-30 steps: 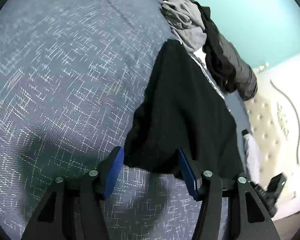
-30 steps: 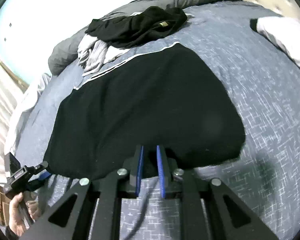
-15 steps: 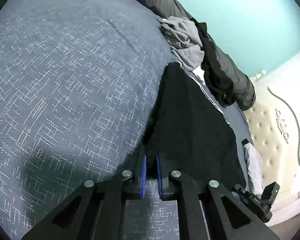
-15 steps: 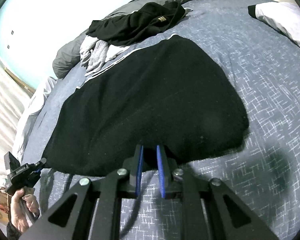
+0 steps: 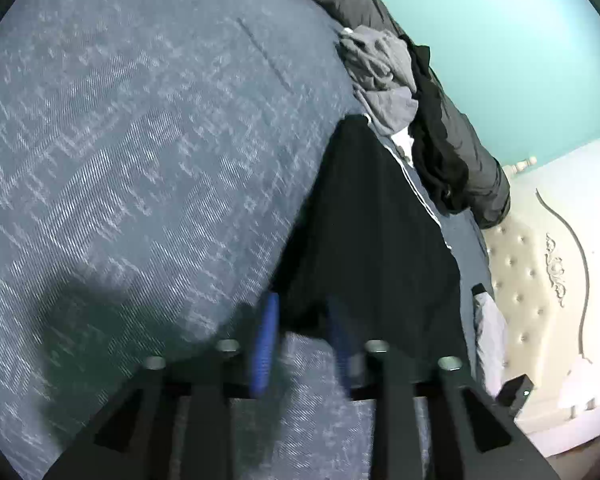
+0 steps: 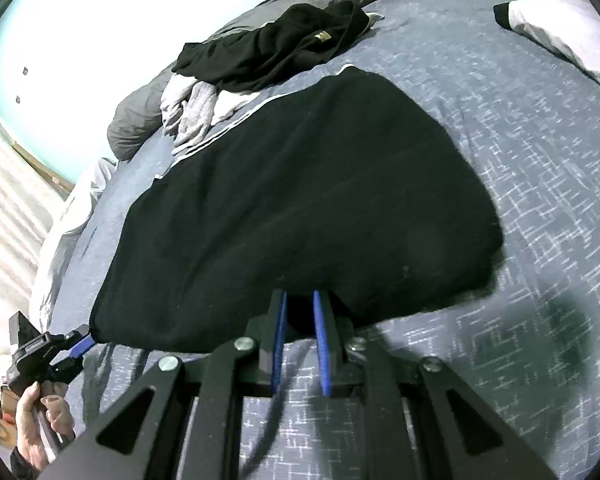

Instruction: Fold clothes

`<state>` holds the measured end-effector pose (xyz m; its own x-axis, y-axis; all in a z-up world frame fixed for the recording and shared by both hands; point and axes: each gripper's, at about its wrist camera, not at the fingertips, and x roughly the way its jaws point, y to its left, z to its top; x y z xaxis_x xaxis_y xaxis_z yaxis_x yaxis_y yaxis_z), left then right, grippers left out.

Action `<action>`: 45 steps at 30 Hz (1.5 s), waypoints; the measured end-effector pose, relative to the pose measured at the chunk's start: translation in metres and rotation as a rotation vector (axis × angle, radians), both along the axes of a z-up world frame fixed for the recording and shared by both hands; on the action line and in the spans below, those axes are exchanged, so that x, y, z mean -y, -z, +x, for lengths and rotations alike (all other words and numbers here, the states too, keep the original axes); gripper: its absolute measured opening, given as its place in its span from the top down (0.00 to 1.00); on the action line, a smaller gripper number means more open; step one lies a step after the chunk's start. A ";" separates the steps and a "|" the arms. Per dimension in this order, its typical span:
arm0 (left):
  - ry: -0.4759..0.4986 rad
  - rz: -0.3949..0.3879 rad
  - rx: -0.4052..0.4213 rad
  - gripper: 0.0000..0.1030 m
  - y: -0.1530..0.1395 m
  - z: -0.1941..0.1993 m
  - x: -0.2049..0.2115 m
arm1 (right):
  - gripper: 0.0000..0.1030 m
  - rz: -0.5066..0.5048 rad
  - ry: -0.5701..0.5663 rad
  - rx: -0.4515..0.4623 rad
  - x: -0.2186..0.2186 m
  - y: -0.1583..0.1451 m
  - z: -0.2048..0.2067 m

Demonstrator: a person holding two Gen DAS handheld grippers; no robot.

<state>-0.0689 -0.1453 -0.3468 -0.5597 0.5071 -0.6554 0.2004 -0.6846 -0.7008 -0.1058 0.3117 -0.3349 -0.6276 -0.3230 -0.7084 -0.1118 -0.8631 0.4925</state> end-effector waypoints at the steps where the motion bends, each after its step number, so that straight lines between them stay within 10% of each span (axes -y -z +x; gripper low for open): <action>1: 0.003 0.022 0.009 0.45 0.003 -0.001 -0.002 | 0.87 0.000 -0.003 0.000 0.001 0.000 0.000; 5: 0.047 -0.002 0.014 0.46 0.010 -0.005 -0.015 | 0.87 0.001 -0.011 -0.004 0.004 0.000 0.001; 8: 0.065 -0.038 0.035 0.87 0.019 -0.008 -0.017 | 0.87 -0.010 -0.009 -0.004 0.003 0.001 0.001; 22: 0.079 -0.250 -0.054 0.92 0.003 -0.004 -0.013 | 0.87 -0.035 -0.012 -0.006 -0.001 0.002 0.002; 32: 0.018 -0.125 0.005 0.86 -0.003 0.006 0.001 | 0.87 -0.045 -0.011 -0.004 -0.001 0.002 0.001; 36: 0.000 -0.037 0.011 0.33 -0.003 0.006 -0.001 | 0.87 -0.043 -0.015 -0.006 0.001 0.001 0.000; 45: -0.044 0.058 -0.004 0.34 0.016 -0.009 -0.003 | 0.87 -0.038 -0.020 -0.007 0.002 0.002 0.000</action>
<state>-0.0783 -0.1418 -0.3625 -0.5850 0.5189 -0.6234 0.2266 -0.6334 -0.7399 -0.1059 0.3098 -0.3368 -0.6257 -0.3619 -0.6910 -0.0912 -0.8458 0.5256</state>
